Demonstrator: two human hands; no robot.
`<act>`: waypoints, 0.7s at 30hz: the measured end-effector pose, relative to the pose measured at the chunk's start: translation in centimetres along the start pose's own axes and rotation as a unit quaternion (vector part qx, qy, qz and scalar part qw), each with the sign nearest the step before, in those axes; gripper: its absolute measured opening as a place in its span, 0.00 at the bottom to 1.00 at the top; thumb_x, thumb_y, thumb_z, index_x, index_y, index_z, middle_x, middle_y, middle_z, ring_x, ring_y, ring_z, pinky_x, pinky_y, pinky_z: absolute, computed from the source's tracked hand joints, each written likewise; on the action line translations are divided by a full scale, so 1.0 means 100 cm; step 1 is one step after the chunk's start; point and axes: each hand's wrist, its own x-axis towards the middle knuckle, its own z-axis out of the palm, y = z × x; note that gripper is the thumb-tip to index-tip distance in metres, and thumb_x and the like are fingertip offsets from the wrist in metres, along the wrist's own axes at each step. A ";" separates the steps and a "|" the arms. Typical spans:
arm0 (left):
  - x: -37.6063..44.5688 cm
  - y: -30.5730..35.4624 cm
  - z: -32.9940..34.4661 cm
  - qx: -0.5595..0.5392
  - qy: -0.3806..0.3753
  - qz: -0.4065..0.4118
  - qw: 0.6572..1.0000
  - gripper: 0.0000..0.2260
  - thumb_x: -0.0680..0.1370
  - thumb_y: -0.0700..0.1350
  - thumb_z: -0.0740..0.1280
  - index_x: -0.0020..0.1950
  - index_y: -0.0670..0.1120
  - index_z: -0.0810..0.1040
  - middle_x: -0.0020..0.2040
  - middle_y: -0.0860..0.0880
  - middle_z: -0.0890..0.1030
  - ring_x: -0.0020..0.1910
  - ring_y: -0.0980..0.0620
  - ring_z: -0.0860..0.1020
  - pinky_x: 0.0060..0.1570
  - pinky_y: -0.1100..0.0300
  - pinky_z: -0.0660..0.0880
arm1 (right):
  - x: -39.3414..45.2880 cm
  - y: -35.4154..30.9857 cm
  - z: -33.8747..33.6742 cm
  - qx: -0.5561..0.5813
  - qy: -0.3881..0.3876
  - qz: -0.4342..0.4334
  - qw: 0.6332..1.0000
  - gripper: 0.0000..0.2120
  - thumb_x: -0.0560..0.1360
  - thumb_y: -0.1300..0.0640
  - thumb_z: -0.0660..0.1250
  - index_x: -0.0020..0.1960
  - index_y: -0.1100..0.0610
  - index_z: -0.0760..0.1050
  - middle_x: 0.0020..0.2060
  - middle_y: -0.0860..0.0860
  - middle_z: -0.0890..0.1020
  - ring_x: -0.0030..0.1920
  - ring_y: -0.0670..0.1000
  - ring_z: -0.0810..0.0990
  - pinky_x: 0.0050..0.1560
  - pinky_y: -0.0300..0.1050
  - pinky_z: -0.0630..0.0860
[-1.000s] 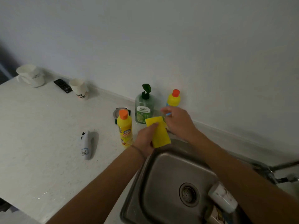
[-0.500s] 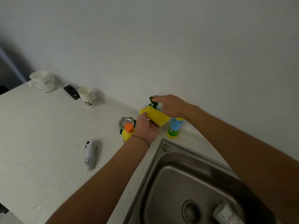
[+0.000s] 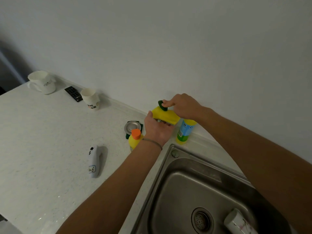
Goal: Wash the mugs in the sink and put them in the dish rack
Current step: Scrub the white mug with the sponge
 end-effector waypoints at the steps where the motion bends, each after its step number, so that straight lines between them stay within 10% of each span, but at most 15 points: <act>1: 0.001 0.000 -0.001 0.003 0.000 -0.002 1.000 0.25 0.86 0.59 0.54 0.73 0.42 0.72 0.72 0.37 0.74 0.71 0.38 0.74 0.71 0.42 0.70 | -0.001 -0.001 0.002 -0.005 -0.001 0.005 1.000 0.29 0.77 0.68 0.55 0.71 0.45 0.76 0.65 0.53 0.79 0.48 0.54 0.77 0.43 0.43 0.67; 6: 0.000 0.001 -0.003 0.030 0.006 -0.007 0.999 0.25 0.86 0.59 0.54 0.75 0.44 0.71 0.71 0.38 0.76 0.71 0.39 0.75 0.73 0.42 0.69 | -0.004 -0.006 0.005 -0.022 -0.007 0.019 1.000 0.25 0.80 0.63 0.55 0.72 0.45 0.74 0.60 0.54 0.81 0.47 0.54 0.77 0.45 0.48 0.73; 13: -0.016 0.000 -0.005 0.120 -0.001 -0.014 0.993 0.18 0.87 0.54 0.55 0.59 0.42 0.78 0.60 0.40 0.79 0.60 0.42 0.79 0.62 0.47 0.75 | -0.024 -0.019 -0.003 0.054 -0.011 0.018 0.998 0.31 0.76 0.69 0.56 0.76 0.51 0.69 0.76 0.52 0.68 0.72 0.57 0.69 0.66 0.48 0.70; 17: -0.030 -0.010 -0.014 0.179 0.021 -0.019 0.983 0.22 0.87 0.52 0.55 0.76 0.40 0.69 0.72 0.38 0.75 0.70 0.40 0.75 0.60 0.46 0.75 | -0.059 -0.015 0.022 0.206 0.109 0.087 0.968 0.21 0.78 0.63 0.60 0.69 0.52 0.77 0.68 0.52 0.78 0.67 0.54 0.76 0.64 0.44 0.72; 21: -0.052 -0.044 -0.039 0.301 0.022 -0.021 0.953 0.17 0.87 0.47 0.58 0.71 0.40 0.71 0.63 0.39 0.79 0.56 0.42 0.80 0.63 0.45 0.73 | -0.115 0.006 0.081 0.332 0.150 0.226 0.903 0.13 0.79 0.52 0.64 0.60 0.52 0.82 0.58 0.52 0.84 0.57 0.53 0.80 0.59 0.48 0.76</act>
